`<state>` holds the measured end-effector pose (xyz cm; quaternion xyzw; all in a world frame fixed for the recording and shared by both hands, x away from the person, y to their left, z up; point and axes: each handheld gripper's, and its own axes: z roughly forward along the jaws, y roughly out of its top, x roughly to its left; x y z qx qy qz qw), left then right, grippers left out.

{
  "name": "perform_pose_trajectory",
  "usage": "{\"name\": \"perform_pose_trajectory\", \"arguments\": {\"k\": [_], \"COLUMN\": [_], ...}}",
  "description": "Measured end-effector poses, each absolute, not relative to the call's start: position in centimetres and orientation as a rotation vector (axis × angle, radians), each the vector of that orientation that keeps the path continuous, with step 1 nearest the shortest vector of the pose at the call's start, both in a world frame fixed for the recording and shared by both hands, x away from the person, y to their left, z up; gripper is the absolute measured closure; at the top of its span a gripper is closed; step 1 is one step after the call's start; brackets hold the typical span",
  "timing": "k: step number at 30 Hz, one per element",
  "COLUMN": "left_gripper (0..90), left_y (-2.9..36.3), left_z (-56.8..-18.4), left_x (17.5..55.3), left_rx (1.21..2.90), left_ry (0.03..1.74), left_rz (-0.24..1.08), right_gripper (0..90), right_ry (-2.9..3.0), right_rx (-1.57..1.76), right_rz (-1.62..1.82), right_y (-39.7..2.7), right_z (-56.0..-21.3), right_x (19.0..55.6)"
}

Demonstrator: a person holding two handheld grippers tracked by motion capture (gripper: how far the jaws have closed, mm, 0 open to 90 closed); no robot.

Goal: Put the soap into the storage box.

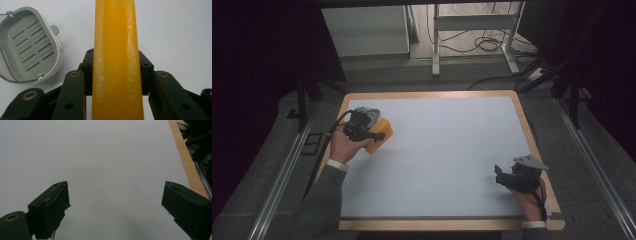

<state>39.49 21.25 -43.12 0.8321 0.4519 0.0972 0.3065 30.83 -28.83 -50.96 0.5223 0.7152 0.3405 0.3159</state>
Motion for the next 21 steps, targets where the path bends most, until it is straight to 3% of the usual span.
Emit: {"name": "perform_pose_trajectory", "arguments": {"k": [21], "left_gripper": [60.8], "left_y": [22.3], "left_z": [-42.6], "left_x": [41.4], "left_rx": [2.163], "left_ry": [1.258], "left_rz": [0.252], "right_gripper": [7.7], "right_ry": [1.874], "right_rx": [1.382], "right_rz": [0.887], "right_y": [-29.0], "right_z": [-51.0], "right_x": [30.9]}}
